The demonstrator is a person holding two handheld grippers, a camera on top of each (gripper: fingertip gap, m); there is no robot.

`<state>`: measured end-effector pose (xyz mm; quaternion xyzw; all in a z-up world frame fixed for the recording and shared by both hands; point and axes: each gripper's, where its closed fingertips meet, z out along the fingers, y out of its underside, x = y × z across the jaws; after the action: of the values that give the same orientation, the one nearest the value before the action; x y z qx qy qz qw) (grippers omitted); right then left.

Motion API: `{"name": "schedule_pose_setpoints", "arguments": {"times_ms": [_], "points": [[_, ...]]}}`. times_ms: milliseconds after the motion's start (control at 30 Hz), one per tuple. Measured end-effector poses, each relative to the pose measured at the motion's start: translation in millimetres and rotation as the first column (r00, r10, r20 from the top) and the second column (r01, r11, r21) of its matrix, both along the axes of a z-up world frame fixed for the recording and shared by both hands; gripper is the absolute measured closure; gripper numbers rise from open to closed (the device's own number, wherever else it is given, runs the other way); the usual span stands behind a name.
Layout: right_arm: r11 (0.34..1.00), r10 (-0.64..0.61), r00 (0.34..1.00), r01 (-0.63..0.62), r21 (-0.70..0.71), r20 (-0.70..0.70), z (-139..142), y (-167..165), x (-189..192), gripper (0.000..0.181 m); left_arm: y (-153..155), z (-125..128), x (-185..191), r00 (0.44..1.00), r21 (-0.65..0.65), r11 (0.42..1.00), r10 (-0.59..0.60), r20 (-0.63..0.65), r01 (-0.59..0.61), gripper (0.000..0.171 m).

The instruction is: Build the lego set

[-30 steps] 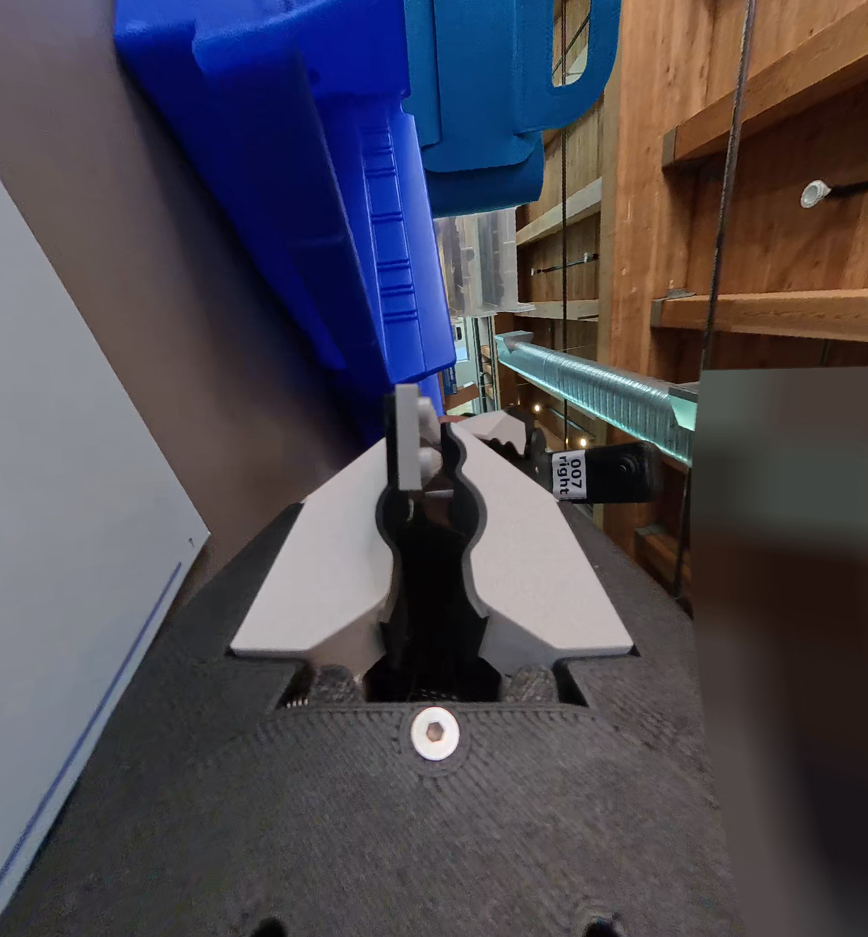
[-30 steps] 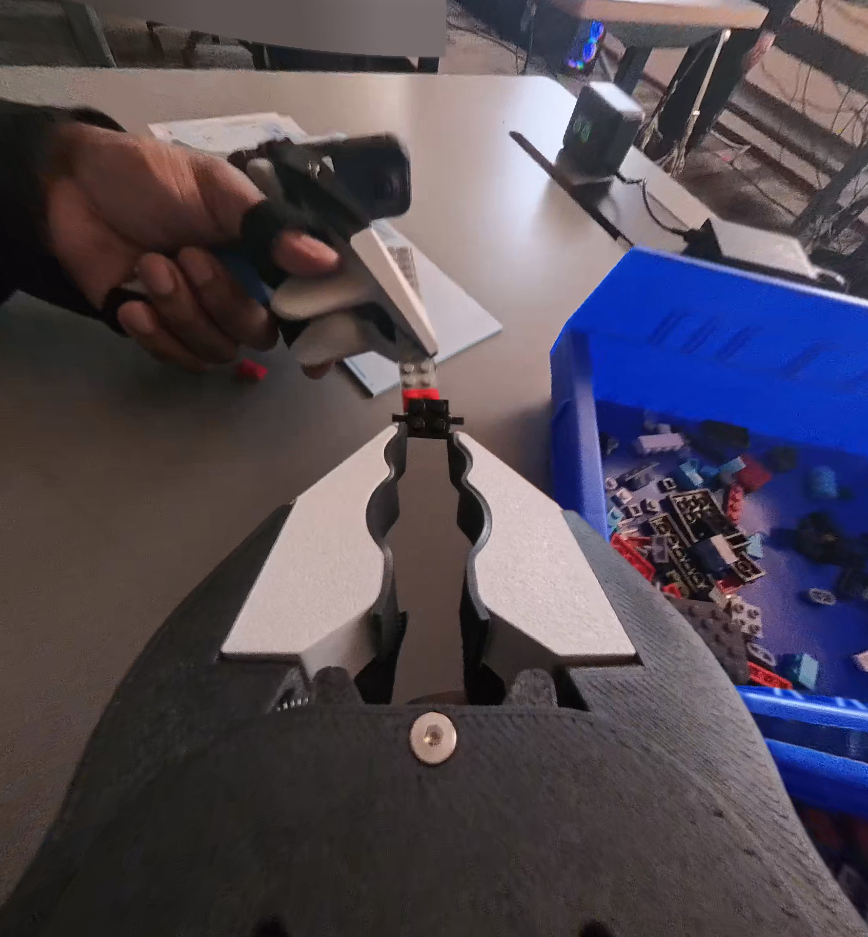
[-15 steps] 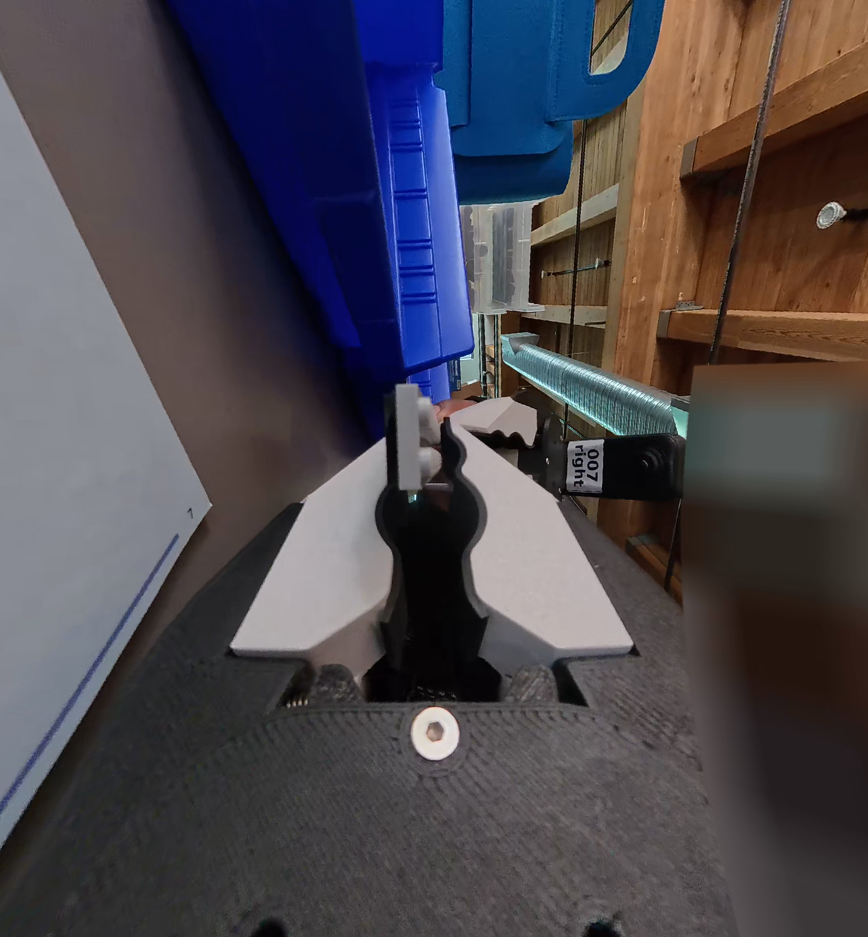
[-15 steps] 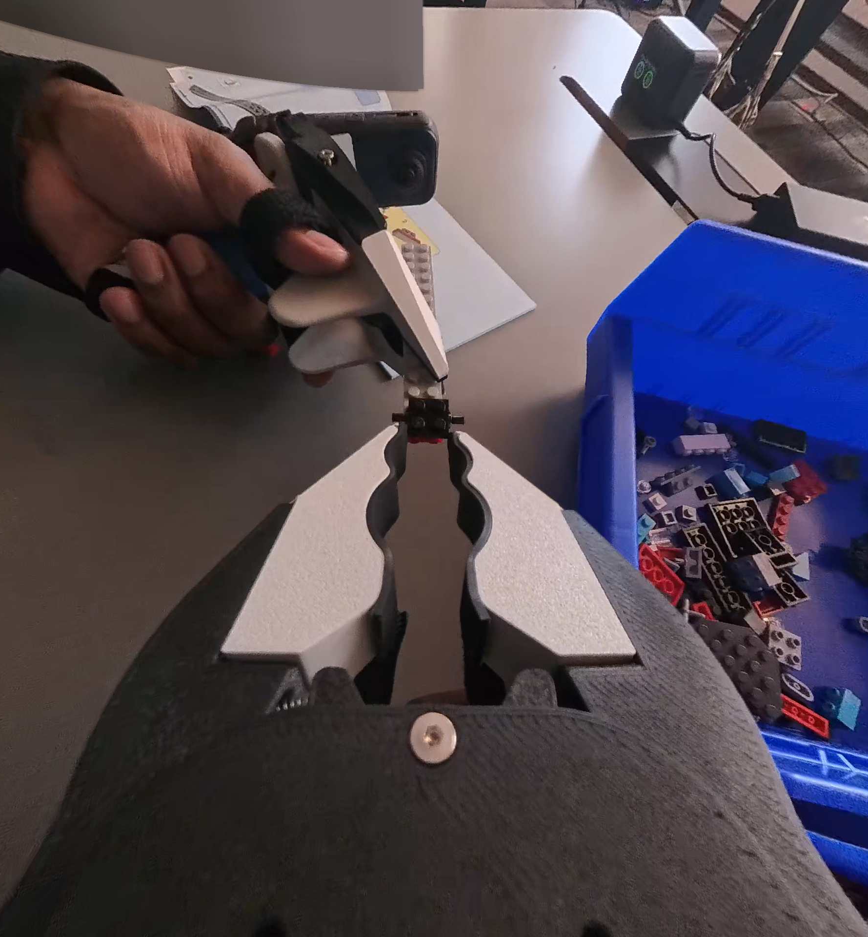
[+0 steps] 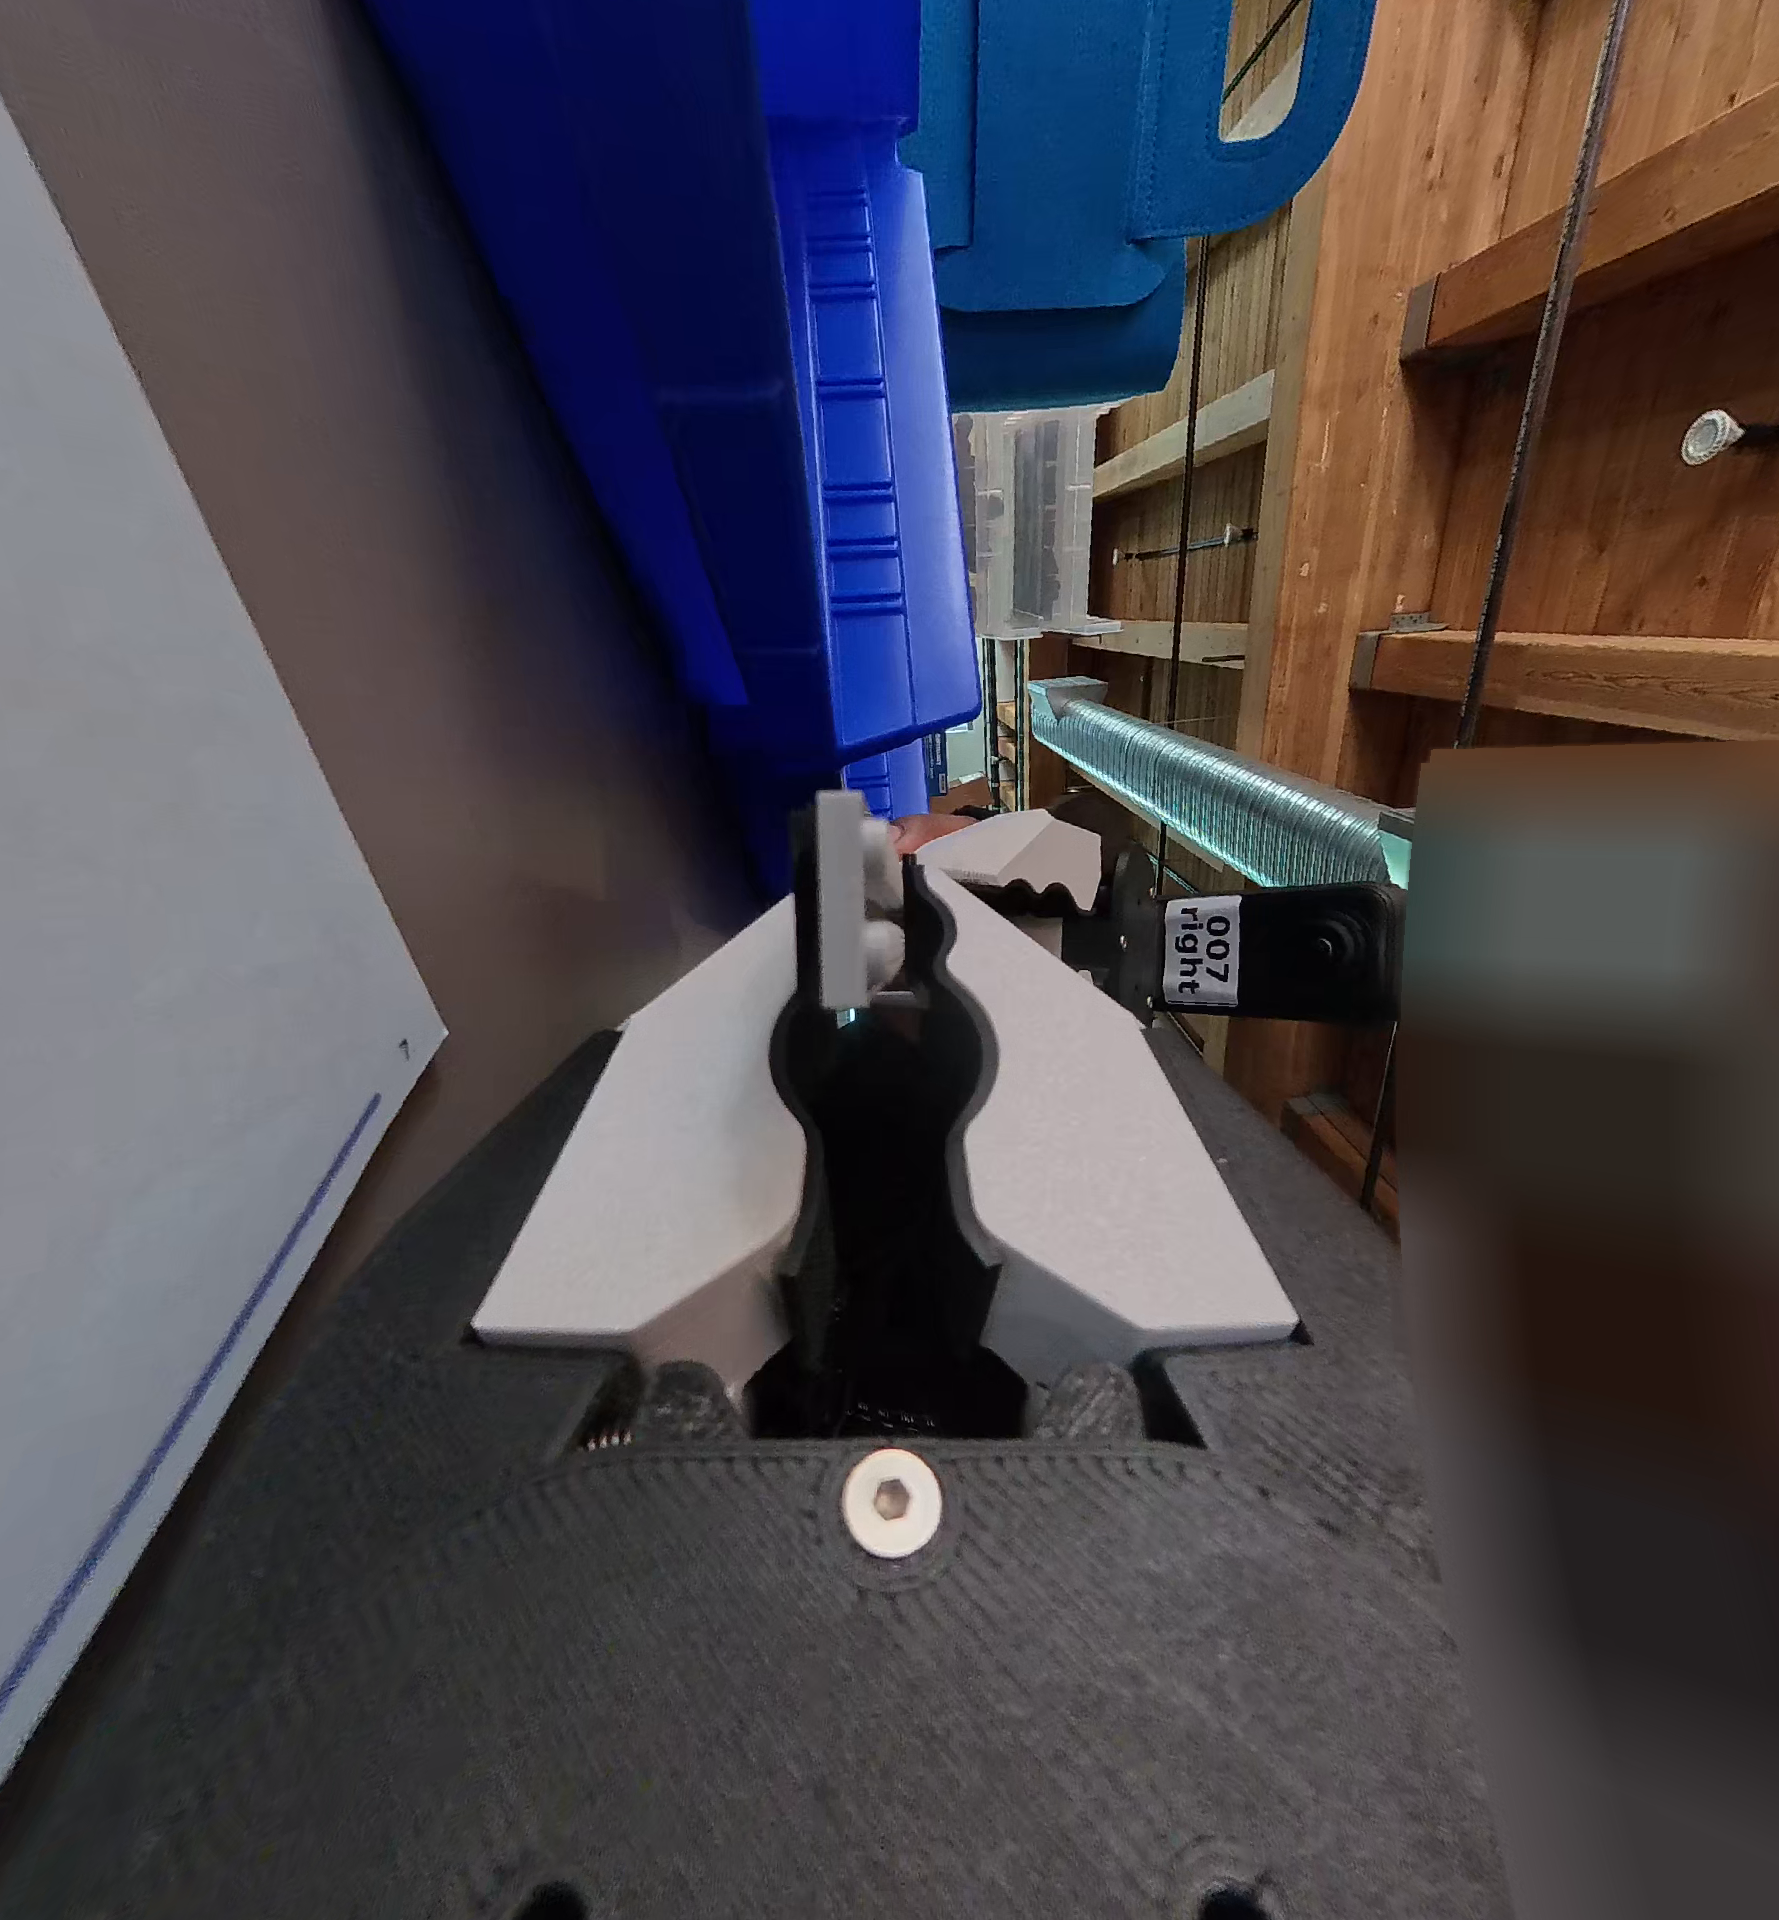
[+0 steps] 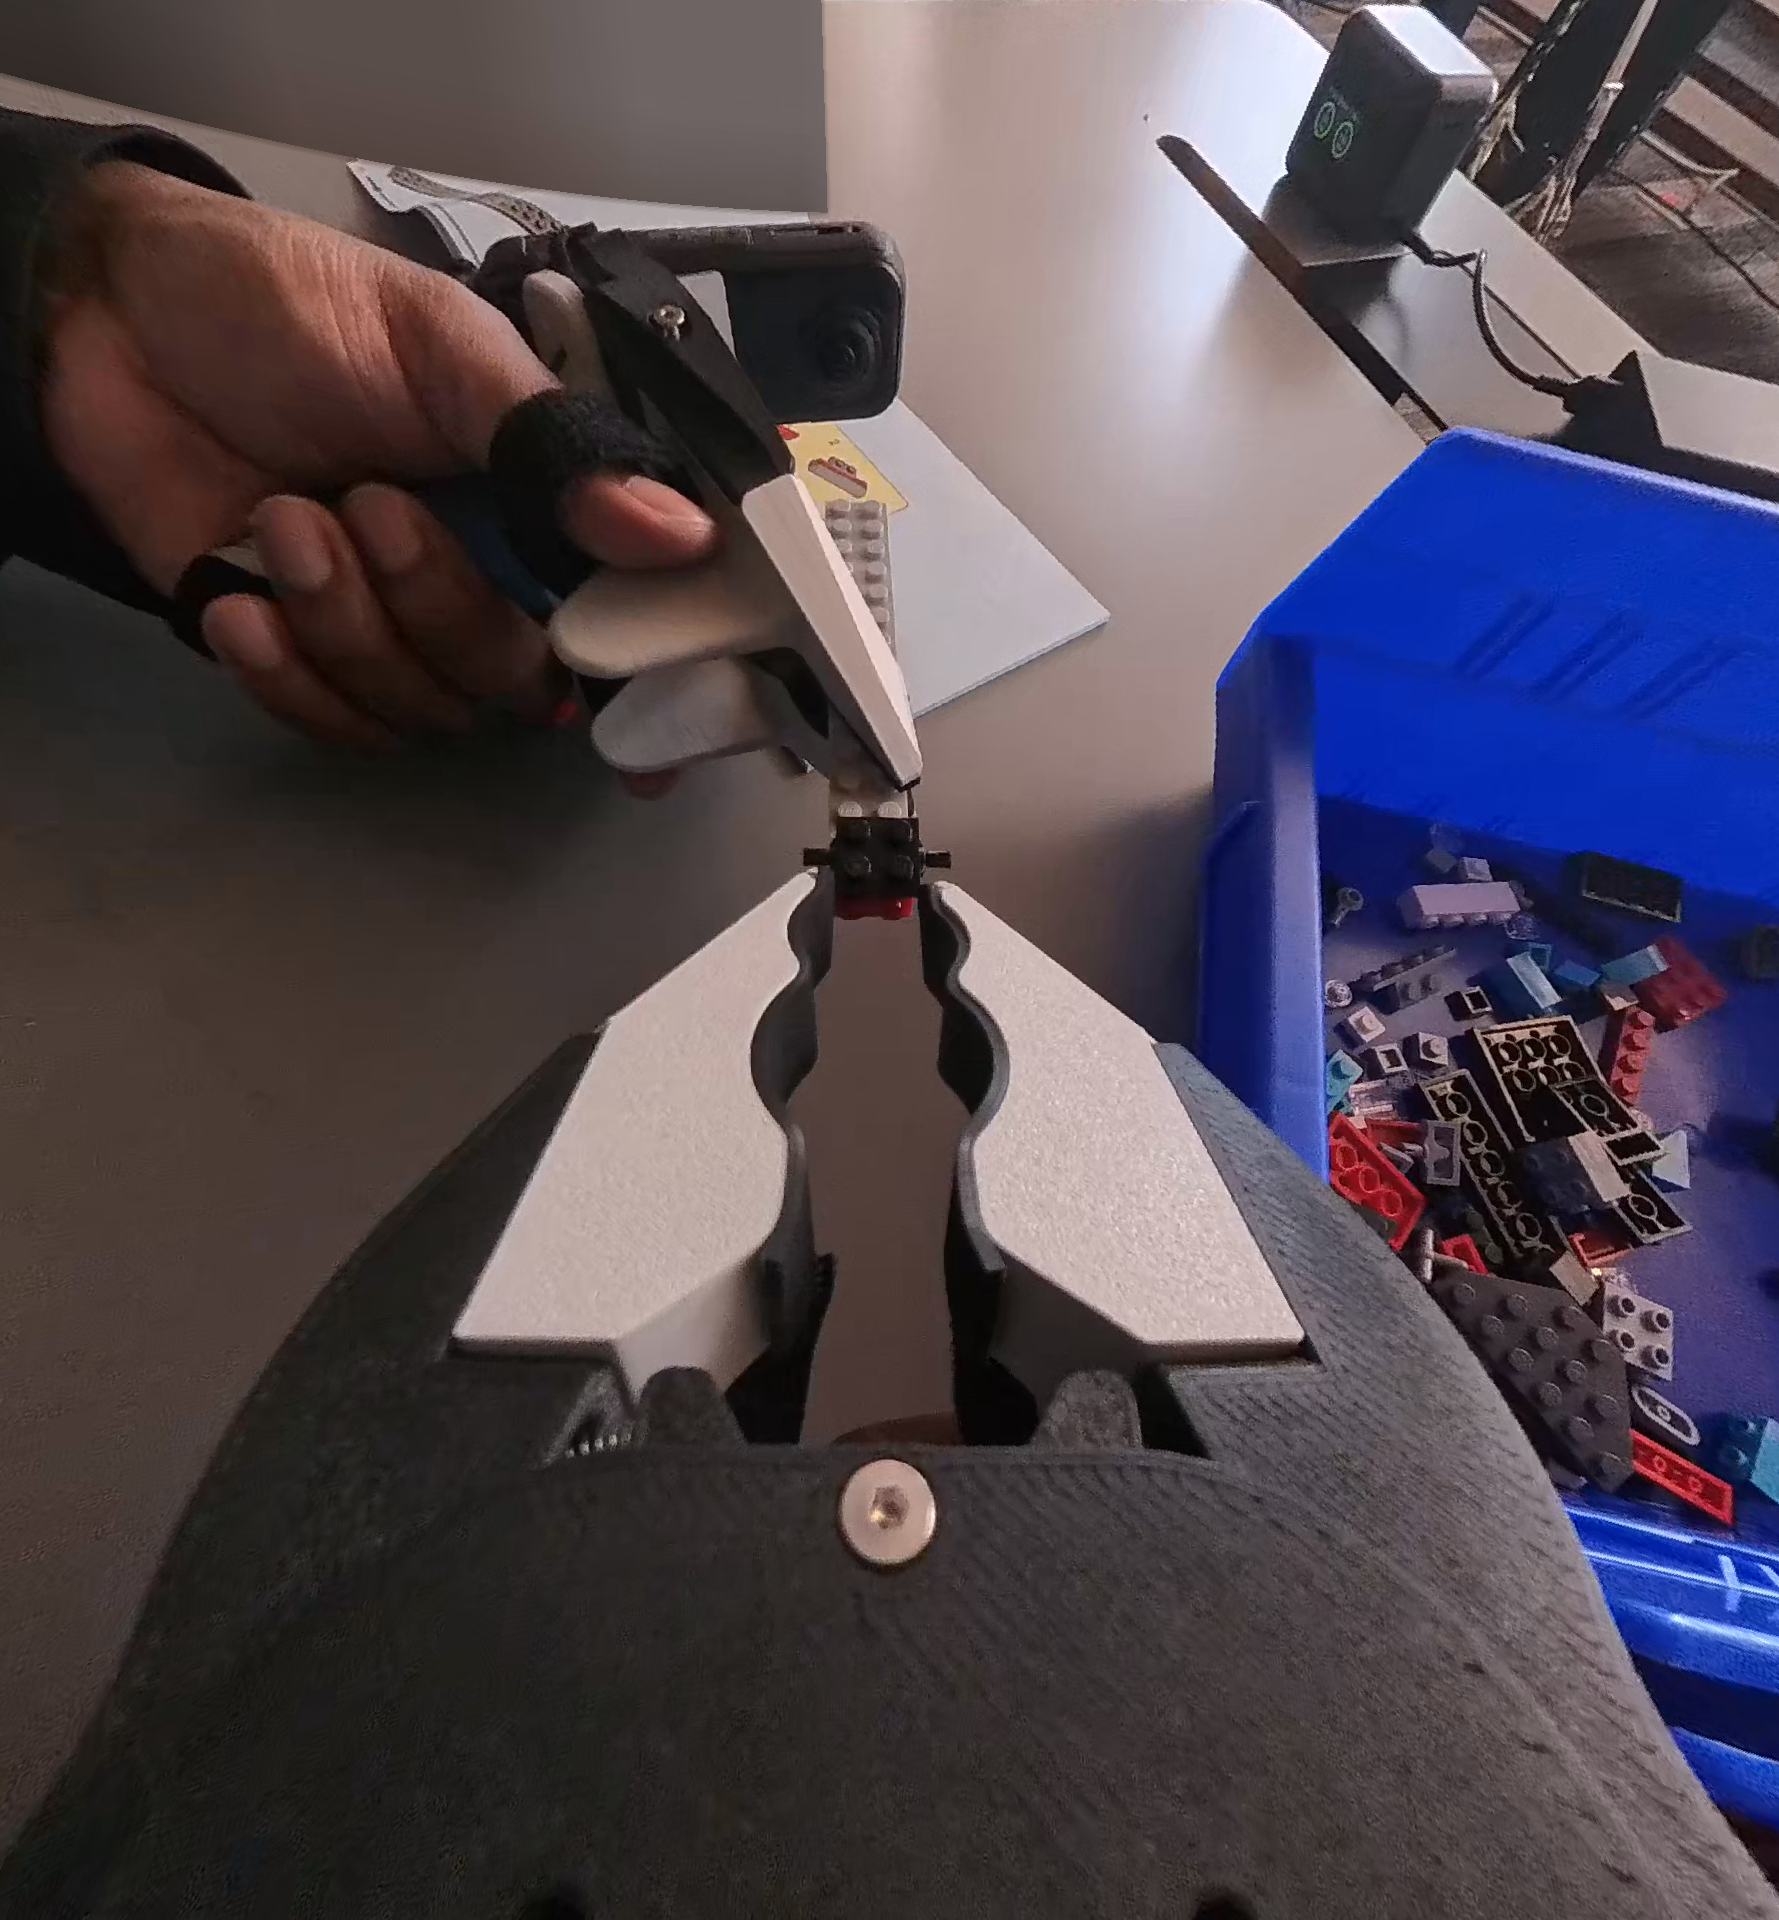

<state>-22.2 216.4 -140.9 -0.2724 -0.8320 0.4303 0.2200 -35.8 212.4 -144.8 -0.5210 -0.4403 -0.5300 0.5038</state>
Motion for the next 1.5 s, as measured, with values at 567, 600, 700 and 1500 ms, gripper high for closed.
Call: {"name": "schedule_pose_setpoints", "arguments": {"times_ms": [567, 600, 700, 1500], "points": [[0.988, -0.048, 0.995, 0.06, -0.141, 0.091, 4, 6, -1, 0.147, -3, 4, -6, 1.0, 0.012, 1.0, 0.02, -0.014, -0.02, 0.162], [0.979, -0.055, 0.991, 0.078, -0.189, 0.122, 5, 5, 0, 0.145, -3, 4, -6, 1.0, 0.012, 1.0, 0.021, -0.018, -0.021, 0.162], [0.93, -0.076, 0.971, 0.151, -0.334, 0.226, 8, 4, -1, 0.139, -3, 5, -7, 0.999, 0.01, 1.0, 0.022, -0.035, -0.022, 0.162], [0.612, 0.071, 0.821, 0.413, -0.674, 0.567, 5, -4, -8, 0.151, -2, 19, -1, 0.988, 0.037, 0.999, 0.004, -0.156, 0.002, 0.163]]}}
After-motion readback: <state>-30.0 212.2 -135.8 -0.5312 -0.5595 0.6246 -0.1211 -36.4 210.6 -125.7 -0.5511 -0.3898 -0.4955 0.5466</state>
